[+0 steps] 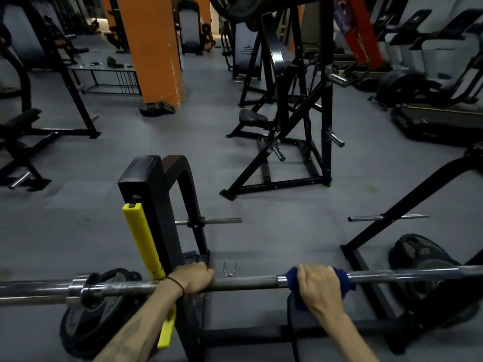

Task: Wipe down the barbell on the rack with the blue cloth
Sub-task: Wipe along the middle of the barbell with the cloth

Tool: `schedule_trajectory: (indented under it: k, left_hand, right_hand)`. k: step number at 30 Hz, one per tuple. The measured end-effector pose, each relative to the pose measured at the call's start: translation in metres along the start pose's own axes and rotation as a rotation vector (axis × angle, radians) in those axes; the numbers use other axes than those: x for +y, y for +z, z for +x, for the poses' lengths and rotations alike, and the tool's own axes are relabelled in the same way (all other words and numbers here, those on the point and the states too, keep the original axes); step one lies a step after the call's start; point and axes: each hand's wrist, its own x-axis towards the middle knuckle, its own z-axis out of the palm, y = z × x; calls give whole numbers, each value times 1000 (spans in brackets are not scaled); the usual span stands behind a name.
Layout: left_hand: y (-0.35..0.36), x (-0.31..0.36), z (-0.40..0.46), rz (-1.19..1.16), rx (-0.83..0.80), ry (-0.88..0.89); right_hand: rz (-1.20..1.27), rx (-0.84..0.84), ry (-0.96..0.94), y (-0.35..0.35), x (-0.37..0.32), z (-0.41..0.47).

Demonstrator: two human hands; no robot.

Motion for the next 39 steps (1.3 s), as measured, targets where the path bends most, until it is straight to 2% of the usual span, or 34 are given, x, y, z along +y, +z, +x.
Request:
schedule_trajectory:
  k: [1, 2, 4, 7, 8, 10, 14, 17, 19, 22, 25, 28, 32, 36, 39]
  left_hand:
    - [0, 1, -2, 35, 94, -7]
    - [5, 4, -2, 51, 256, -5]
    - [25, 13, -10, 113, 358, -51]
    - [41, 22, -14, 135, 655, -61]
    - [41, 23, -17, 85, 667, -58]
    - [45, 20, -21, 63, 734, -55]
    - [58, 10, -26, 182, 915, -42]
    - [58, 11, -34, 182, 891, -42]
    - [57, 17, -33, 112, 898, -92]
    - [53, 25, -29, 32, 896, -127]
    - [55, 27, -25, 62, 887, -102]
    - [54, 22, -24, 163, 818, -103]
    - [48, 10, -23, 281, 740, -21]
    - [48, 5, -15, 170, 665, -13]
    - [29, 9, -18, 229, 476, -24]
  right_hand:
    - [11, -6, 41, 2, -13, 1]
    - [21, 2, 53, 6, -31, 2]
    - [90, 13, 17, 15, -84, 1]
    - [209, -59, -70, 21, -168, -7]
    - [228, -86, -106, 20, -182, -7]
    - [247, -114, -181, 21, -179, -4]
    - [95, 23, -245, 26, -97, -1]
    - [5, 81, -188, 13, -28, -4]
    - [-9, 61, -136, 6, -20, -5]
    - [38, 28, -59, 20, -74, -3]
    - [91, -52, -187, 34, -154, 4]
    - [83, -80, -245, 38, -186, 13]
    - [60, -77, -283, 31, -131, 11]
    - [-2, 15, -219, 13, -33, 7]
    - [-31, -7, -134, 5, -6, 3]
